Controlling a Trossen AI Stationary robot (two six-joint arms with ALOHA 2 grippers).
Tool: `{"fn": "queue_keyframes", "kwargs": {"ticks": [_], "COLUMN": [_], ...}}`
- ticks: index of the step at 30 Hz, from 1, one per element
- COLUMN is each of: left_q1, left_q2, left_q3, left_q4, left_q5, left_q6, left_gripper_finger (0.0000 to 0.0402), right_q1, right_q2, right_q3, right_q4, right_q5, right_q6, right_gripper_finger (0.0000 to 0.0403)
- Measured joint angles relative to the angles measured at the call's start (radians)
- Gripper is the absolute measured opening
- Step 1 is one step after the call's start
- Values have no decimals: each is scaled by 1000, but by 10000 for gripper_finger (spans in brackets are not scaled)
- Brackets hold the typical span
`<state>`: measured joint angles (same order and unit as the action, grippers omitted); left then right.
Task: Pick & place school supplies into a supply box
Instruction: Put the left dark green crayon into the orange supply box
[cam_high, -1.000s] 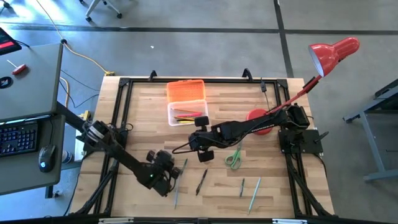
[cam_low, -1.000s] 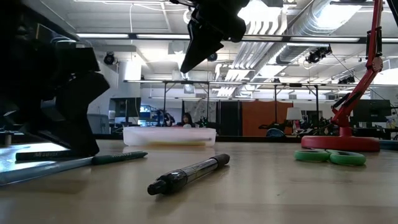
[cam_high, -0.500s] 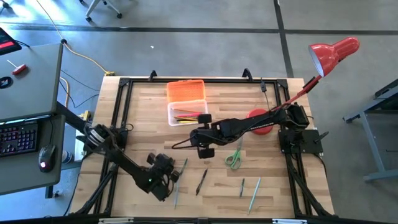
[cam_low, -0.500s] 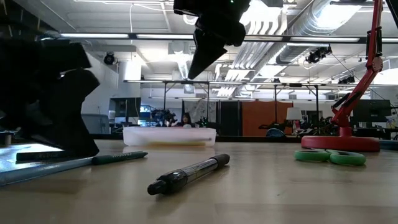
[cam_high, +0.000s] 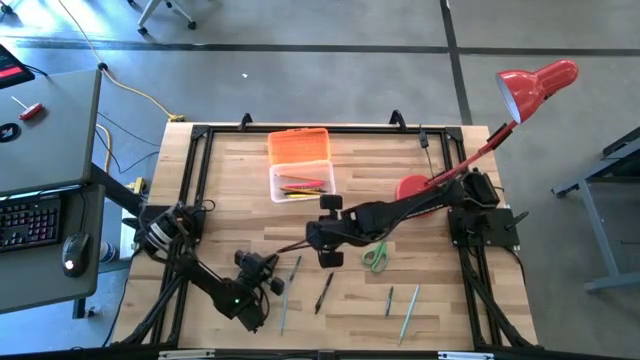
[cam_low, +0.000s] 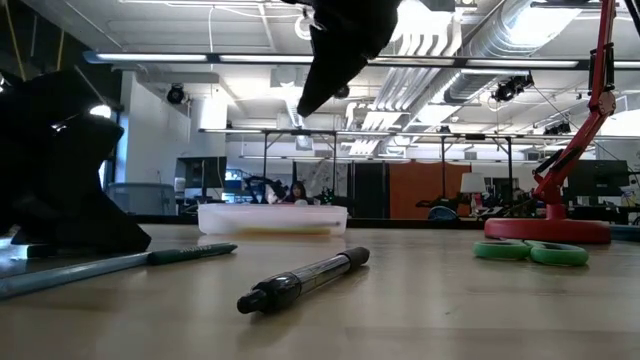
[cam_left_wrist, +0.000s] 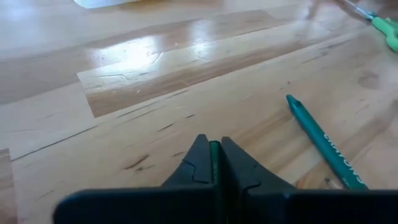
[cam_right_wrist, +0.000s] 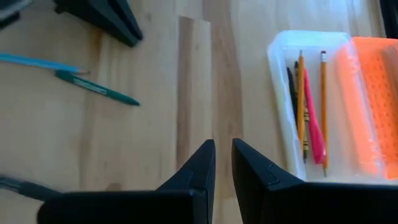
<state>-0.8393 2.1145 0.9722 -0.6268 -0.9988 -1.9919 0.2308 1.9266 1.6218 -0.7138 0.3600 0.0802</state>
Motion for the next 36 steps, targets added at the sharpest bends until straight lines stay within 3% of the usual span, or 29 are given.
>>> {"fn": "queue_keyframes", "kwargs": {"ticks": [4, 8, 17, 24, 28, 33, 36], "left_q1": [15, 71, 354, 629, 763, 877, 949], "left_q2": [-43, -142, -348, -392, -392, -393, -392], "left_q3": [0, 0, 2, 2, 2, 2, 2], "left_q4": [-9, -19, 26, 228, 341, 434, 453], "left_q5": [22, 118, 219, 307, 398, 423, 526], "left_q6": [-15, 53, 610, 1082, 1249, 1420, 1502], "left_gripper_finger": [29, 37, 30, 37, 30, 37, 42], "right_q1": [47, 96, 200, 294, 340, 373, 380], "right_q2": [0, 0, 0, 0, 0, 0, 0], "right_q3": [0, 0, 0, 0, -1, -1, -1], "right_q4": [1, 2, 1, -1, 1, 1, 0], "right_q5": [0, 11, 61, 108, 170, 221, 249], "right_q6": [26, 30, 157, 236, 236, 234, 229], "right_gripper_finger": [32, 32, 32, 32, 32, 32, 32]}}
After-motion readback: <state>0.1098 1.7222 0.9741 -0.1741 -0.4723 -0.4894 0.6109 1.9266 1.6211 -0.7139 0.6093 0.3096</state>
